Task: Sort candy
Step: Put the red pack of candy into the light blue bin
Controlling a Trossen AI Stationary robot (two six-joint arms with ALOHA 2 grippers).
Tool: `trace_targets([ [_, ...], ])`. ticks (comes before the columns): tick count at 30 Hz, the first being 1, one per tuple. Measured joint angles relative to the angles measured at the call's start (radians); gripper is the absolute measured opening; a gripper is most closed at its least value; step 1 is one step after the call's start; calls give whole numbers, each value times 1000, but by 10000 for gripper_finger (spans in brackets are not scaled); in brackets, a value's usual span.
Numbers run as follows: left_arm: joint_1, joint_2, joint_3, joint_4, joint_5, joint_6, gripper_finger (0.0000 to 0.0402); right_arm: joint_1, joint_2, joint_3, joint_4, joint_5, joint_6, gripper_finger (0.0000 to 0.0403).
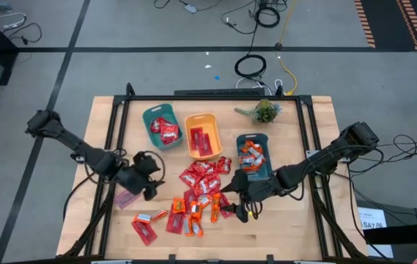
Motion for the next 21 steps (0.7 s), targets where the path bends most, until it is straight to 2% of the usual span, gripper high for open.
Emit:
trace_targets([
  [2,-32,-6,-39,-4,-3,-33,281,0,0,0,16,13,0,332],
  [7,-60,3,-98,-16,14,-48,281,-13,0,0,24,205,-71,332],
  [9,-62,2,-112,-27,38,-48,281,-22,0,0,24,251,-89,332],
  [16,-72,2,-134,19,70,-101,281,-80,36,43,21,297,-109,332],
  [21,-106,18,-134,168,42,37,281,-118,151,185,-94,292,-171,332],
])
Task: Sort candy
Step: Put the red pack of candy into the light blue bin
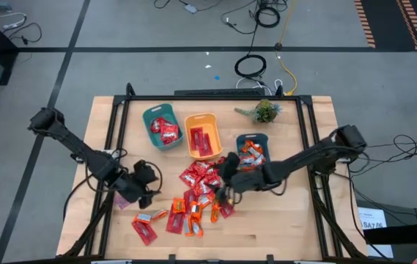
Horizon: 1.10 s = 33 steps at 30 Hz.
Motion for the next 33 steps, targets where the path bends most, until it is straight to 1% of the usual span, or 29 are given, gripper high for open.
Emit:
trace_targets([
  [4,-32,36,0,124,-35,95,281,-28,125,179,-219,-4,-39,332],
  [8,-56,89,0,144,-41,91,281,-51,241,344,-379,-7,-46,332],
  [11,-72,139,0,148,-49,64,281,-72,314,436,-443,-15,-62,332],
  [12,-76,155,0,154,-62,48,281,-80,335,459,-463,-26,-65,332],
  [14,-83,185,0,164,-92,41,281,-102,370,497,-489,-100,-64,332],
  [16,-87,206,0,184,-124,45,281,-122,400,526,-488,-201,-54,332],
  [18,-91,220,0,189,-133,45,281,-140,432,554,-488,-236,-29,332],
  [22,-103,240,0,229,-136,48,281,-164,475,580,-488,-238,6,332],
  [28,-130,251,0,303,-138,146,281,-173,514,580,-495,-240,15,332],
  [33,-132,251,-10,321,-141,154,281,-172,523,580,-482,-240,14,331],
])
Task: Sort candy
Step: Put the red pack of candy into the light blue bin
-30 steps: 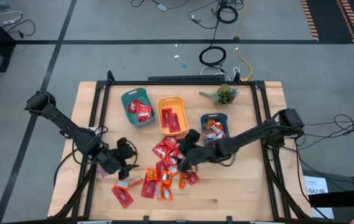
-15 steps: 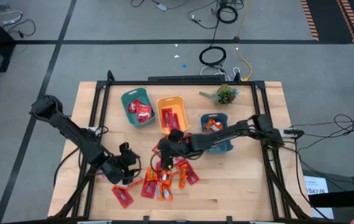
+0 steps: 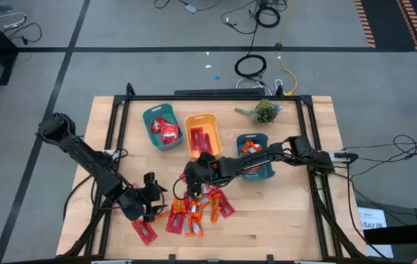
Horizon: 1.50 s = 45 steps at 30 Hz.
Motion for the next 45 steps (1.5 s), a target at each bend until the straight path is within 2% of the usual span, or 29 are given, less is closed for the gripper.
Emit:
trace_targets([
  [2,-1,0,-40,72,-9,32,281,0,2,0,0,0,-11,331],
  [5,-1,-1,-124,274,-4,105,281,0,3,0,-3,1,-25,326],
  [10,23,-15,-217,441,82,155,281,0,11,0,-4,1,-29,313],
  [13,27,-22,-238,440,107,151,281,0,18,0,-3,1,-28,308],
  [30,31,-22,-241,446,101,202,281,7,45,0,12,8,-32,297],
  [34,31,-22,-241,444,101,202,281,18,49,0,8,31,-36,263],
  [45,31,-22,-241,443,101,201,281,18,0,65,-100,47,-50,128],
])
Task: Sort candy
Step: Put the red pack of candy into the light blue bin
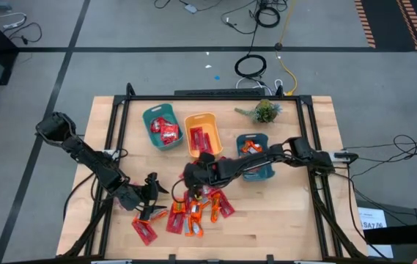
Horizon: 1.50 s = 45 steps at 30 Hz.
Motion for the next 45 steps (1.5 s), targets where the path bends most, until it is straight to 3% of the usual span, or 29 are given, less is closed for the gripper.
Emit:
trace_targets([
  [8,0,0,0,0,0,0,281,7,-28,81,-97,-1,-28,31],
  [13,0,0,0,0,0,0,281,7,-8,81,-99,-2,12,2],
  [18,0,0,0,2,-1,-1,281,4,19,71,-56,-1,23,19],
  [30,0,0,0,3,-1,-1,281,-21,72,70,-27,65,-2,111],
  [45,0,0,0,4,-1,-1,281,-32,88,70,-19,3,25,118],
])
